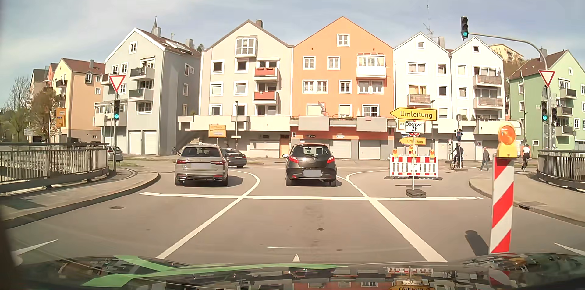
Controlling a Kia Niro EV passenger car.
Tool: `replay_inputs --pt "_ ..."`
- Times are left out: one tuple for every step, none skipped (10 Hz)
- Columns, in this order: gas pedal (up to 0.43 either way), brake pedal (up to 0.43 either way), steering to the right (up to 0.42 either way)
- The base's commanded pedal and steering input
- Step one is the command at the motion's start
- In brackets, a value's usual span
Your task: Follow the waypoints while adhering to traffic rules and regulations
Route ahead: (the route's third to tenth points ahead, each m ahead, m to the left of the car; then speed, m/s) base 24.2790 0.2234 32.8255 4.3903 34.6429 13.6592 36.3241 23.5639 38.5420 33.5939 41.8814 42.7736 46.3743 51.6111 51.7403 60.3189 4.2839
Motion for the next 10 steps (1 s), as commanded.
replay_inputs --pt "0.157 0.0 0.017" --pt "0.157 0.0 0.016" --pt "0.157 0.0 0.013" --pt "0.157 0.0 0.011" --pt "0.157 0.0 0.008" --pt "0.157 0.0 0.006" --pt "0.157 0.0 0.005" --pt "0.157 0.0 0.004" --pt "0.157 0.0 0.004" --pt "0.157 0.0 0.003"
